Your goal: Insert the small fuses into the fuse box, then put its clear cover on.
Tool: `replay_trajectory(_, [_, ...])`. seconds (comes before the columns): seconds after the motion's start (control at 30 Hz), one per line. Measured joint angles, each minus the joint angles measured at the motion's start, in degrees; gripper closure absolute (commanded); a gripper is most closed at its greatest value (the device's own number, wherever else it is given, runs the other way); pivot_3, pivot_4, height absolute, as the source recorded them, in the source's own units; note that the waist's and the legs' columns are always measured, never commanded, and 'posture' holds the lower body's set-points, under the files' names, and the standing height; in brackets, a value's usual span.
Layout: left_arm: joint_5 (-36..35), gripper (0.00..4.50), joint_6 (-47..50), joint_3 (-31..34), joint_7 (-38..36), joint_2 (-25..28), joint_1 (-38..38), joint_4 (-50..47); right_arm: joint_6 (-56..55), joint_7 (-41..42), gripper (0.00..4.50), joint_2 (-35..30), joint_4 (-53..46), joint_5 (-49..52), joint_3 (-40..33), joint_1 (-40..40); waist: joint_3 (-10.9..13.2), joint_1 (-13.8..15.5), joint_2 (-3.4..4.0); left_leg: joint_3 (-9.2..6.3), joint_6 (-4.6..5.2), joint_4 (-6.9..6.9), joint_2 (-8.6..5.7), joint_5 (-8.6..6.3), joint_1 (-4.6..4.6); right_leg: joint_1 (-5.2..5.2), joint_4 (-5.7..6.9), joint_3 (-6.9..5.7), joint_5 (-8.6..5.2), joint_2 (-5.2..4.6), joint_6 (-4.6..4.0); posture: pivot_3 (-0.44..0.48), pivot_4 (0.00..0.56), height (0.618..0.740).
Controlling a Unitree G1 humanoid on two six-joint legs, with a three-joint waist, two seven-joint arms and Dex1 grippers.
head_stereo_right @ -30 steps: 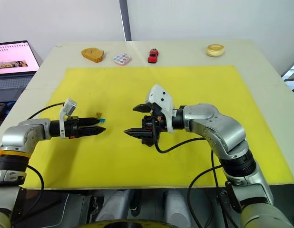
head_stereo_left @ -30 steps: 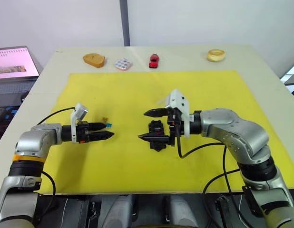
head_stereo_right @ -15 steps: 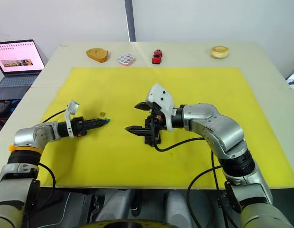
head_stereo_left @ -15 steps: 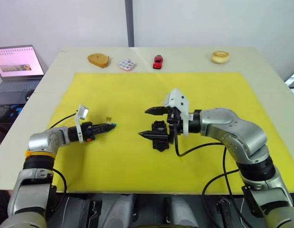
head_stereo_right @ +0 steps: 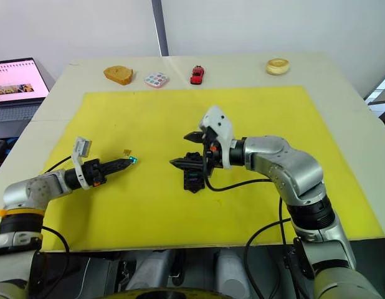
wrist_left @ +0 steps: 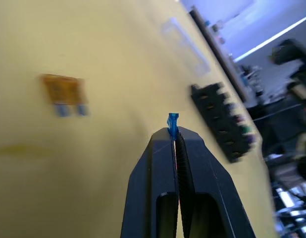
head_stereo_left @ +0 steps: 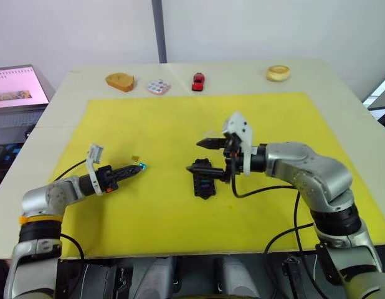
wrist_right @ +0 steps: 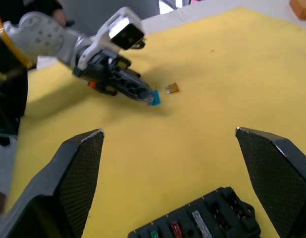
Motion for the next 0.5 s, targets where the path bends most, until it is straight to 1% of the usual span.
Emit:
replay_trajectory(0.07, [-5.8, 4.48, 3.8, 4.1, 3.2, -1.0, -0.8, -5.5, 4.5, -0.5, 0.00, 0.3, 1.8, 4.8, -3.9, -4.2, 0.0, 0.4, 0.00, -0.03, 0.00, 0.04, -0.01, -0.01, 0.04, 0.04, -0.03, -0.02, 0.00, 0.00, 0.00, 0.000, 0.150, 0.740])
replay_trajectory(0.17, [-15.5, 4.48, 7.3, 8.8, 10.3, -4.8, -5.8, -13.5, 10.5, -0.9, 0.00, 0.0, 6.1, 9.2, -6.9, -10.9, 0.0, 1.1, -0.05, -0.09, 0.05, 0.19, -0.04, -0.04, 0.05, 0.03, -0.10, -0.05, 0.00, 0.00, 0.00, 0.000, 0.150, 0.740])
replay_trajectory(0.27, [-22.5, 4.48, 8.2, 9.0, 15.8, -7.4, -9.7, -19.9, 14.9, -1.2, 0.00, 0.3, 8.4, 12.6, -7.8, -15.3, 0.0, 1.2, -0.06, -0.04, 0.09, 0.17, -0.07, -0.06, 0.06, 0.22, -0.10, -0.03, 0.01, -0.01, 0.01, 0.000, 0.150, 0.740])
replay_trajectory(0.33, [-25.3, 4.48, 8.3, 8.4, 18.7, -8.8, -10.4, -21.5, 17.9, -2.5, 0.00, 1.1, 10.4, 14.8, -9.0, -17.7, 0.0, 0.9, -0.06, -0.03, 0.08, 0.13, -0.05, -0.04, 0.06, 0.17, -0.06, -0.03, 0.01, 0.00, 0.01, 0.000, 0.150, 0.740])
replay_trajectory(0.43, [-26.4, 4.50, 8.0, 7.3, 20.7, -9.2, -11.1, -22.0, 19.7, -4.9, 0.90, 2.9, 11.9, 16.1, -10.6, -19.6, 0.0, 0.3, -0.06, -0.03, 0.05, 0.09, -0.05, -0.02, 0.05, 0.14, -0.04, -0.03, 0.01, 0.01, 0.01, 0.000, 0.150, 0.740])
replay_trajectory(0.47, [-26.5, 4.50, 7.5, 6.3, 20.9, -9.4, -11.6, -22.5, 20.2, -5.7, 1.32, 3.7, 12.1, 16.6, -11.0, -20.2, 0.0, 0.3, -0.06, -0.03, 0.04, 0.09, -0.05, -0.01, 0.05, 0.13, -0.04, -0.03, 0.01, 0.02, 0.01, 0.000, 0.150, 0.740])
replay_trajectory(0.5, [-26.6, 4.50, 7.2, 5.5, 21.0, -9.5, -12.1, -22.9, 20.6, -6.6, 1.84, 4.5, 12.2, 17.3, -11.4, -20.6, 0.0, 0.3, -0.06, -0.03, 0.04, 0.08, -0.05, -0.01, 0.05, 0.13, -0.04, -0.03, 0.01, 0.02, 0.01, 0.000, 0.150, 0.740])
